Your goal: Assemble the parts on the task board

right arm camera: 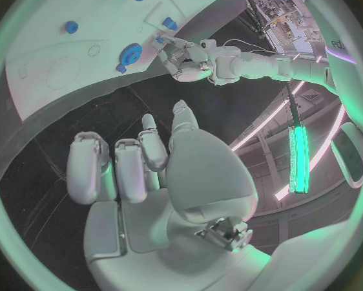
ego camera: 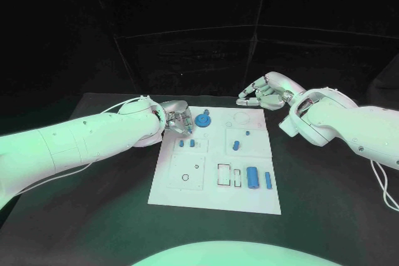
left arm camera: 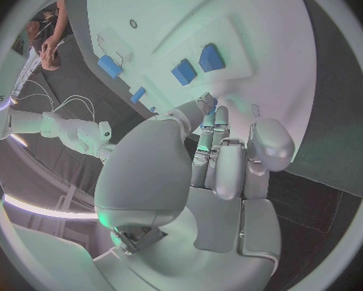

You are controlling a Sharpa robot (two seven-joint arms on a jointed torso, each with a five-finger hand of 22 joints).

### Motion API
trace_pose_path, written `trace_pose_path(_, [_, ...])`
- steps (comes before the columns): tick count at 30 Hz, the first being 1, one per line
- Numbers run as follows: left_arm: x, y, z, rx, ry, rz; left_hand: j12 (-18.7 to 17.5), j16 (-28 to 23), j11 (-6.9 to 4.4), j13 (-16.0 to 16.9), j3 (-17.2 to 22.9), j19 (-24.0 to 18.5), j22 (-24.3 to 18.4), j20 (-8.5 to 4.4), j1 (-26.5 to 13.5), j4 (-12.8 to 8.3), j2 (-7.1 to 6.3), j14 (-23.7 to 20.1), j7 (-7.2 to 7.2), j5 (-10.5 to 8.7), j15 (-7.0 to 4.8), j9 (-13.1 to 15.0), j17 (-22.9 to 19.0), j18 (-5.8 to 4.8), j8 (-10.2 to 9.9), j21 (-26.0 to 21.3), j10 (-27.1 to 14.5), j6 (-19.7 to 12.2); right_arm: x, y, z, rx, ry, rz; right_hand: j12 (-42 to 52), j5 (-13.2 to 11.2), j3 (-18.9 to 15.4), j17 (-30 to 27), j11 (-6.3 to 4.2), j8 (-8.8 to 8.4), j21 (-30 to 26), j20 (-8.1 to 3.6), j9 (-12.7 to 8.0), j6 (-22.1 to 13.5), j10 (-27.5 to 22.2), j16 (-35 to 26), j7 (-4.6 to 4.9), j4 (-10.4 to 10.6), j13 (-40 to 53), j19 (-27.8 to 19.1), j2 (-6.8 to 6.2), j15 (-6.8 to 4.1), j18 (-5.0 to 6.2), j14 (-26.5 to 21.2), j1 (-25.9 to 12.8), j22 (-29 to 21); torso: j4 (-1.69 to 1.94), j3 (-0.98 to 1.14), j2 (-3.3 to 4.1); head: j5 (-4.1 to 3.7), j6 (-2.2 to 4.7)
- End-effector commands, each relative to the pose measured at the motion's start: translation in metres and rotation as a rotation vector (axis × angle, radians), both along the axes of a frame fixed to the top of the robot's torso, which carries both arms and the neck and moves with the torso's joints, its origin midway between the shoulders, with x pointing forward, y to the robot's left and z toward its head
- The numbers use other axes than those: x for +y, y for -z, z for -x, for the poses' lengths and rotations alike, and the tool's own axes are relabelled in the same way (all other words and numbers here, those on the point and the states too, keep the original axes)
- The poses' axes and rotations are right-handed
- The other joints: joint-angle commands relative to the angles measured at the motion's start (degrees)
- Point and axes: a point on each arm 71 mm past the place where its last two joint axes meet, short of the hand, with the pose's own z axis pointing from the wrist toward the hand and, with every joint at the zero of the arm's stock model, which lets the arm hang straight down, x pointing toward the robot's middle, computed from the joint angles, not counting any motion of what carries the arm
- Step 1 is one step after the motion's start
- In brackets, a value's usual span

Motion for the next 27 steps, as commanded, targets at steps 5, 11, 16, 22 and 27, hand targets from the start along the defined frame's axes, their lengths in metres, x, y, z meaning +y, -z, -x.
trace_pose_path(5, [-0.0021,0.0017,0.0017,0.021,0.005,-0.008,-0.38,-0.26,-0.14,-0.08,0.12,0.22,0.01,0.12,-0.61,-0.07,0.11,1.1,0.0,0.03,-0.06,-0.02,-0.05,-0.58,-0.24,0.07,0.37,0.27,0.0013,-0.0013,0.0,-0.002,-0.007,-0.002,-0.11,0.34,-0.15,0.07,-0.15,0.26,-0.25,-0.19,-0.04,-0.35,-0.25,-0.33,-0.24,-0.18,0.06,-0.35,0.32,-0.35,0.32,2.45,0.52,-0.01,0.07,-0.02,0.04,0.07,-0.02])
trace_pose_path(11, [-0.0025,0.0017,0.0019,0.019,0.007,-0.006,-0.41,-0.26,-0.16,-0.1,0.15,0.2,0.03,0.12,-0.6,-0.13,0.11,1.09,-0.03,0.03,-0.07,-0.03,-0.06,-0.58,-0.26,0.08,0.45,0.33,0.0014,-0.0012,-0.0001,-0.002,-0.007,-0.002,-0.11,0.34,-0.15,0.07,-0.15,0.26,-0.25,-0.19,-0.04,-0.35,-0.25,-0.33,-0.24,-0.18,0.06,-0.35,0.32,-0.35,0.32,2.45,0.52,-0.01,0.05,0.0,0.02,0.07,-0.07])
trace_pose_path(16, [-0.003,0.0018,0.0015,0.017,0.009,-0.004,-0.75,-0.27,-0.06,-0.24,0.15,0.13,0.03,0.14,-0.69,-0.32,-0.13,1.06,0.08,0.03,-0.04,-0.17,-0.08,-0.58,-0.58,0.04,0.3,0.06,0.0017,-0.0012,-0.0003,-0.002,-0.007,-0.002,-0.11,0.34,-0.15,0.07,-0.15,0.26,-0.25,-0.19,-0.04,-0.35,-0.25,-0.33,-0.24,-0.18,0.06,-0.35,0.32,-0.35,0.32,2.45,0.52,-0.01,0.01,-0.01,0.02,0.06,-0.09])
trace_pose_path(22, [-0.0019,0.0031,0.001,0.031,0.007,-0.015,-2.12,-0.42,0.64,-0.73,0.37,-0.17,-0.19,0.48,-1.4,-0.5,-0.81,0.92,0.81,0.03,0.51,-1.56,-0.52,-0.58,-3.6,-0.28,-0.68,-4.3,0.0011,-0.001,-0.0005,0.0,-0.004,-0.001,-0.22,0.33,-0.17,-0.07,-0.15,0.26,-0.31,-0.19,-0.04,-0.35,-0.32,-0.42,-0.24,-0.18,-0.05,-0.42,0.33,-0.35,0.34,2.43,0.54,-0.14,0.01,0.0,-0.01,-0.02,-0.1])
trace_pose_path(27, [-0.0011,0.0036,0.0008,0.035,0.006,-0.019,-2.79,-0.55,0.86,-0.82,0.37,-0.35,-0.4,0.69,-1.77,-0.59,-1.19,0.8,1.0,0.03,0.72,-2.14,-0.91,-0.52,-4.71,-0.55,-1.11,-5.8,0.0007,-0.0008,-0.0005,0.003,-0.003,0.001,-0.22,0.33,-0.17,-0.07,-0.15,0.26,-0.31,-0.19,-0.04,-0.35,-0.32,-0.42,-0.24,-0.18,-0.05,-0.42,0.33,-0.35,0.34,2.43,0.54,-0.14,0.04,0.01,0.0,-0.06,-0.1])
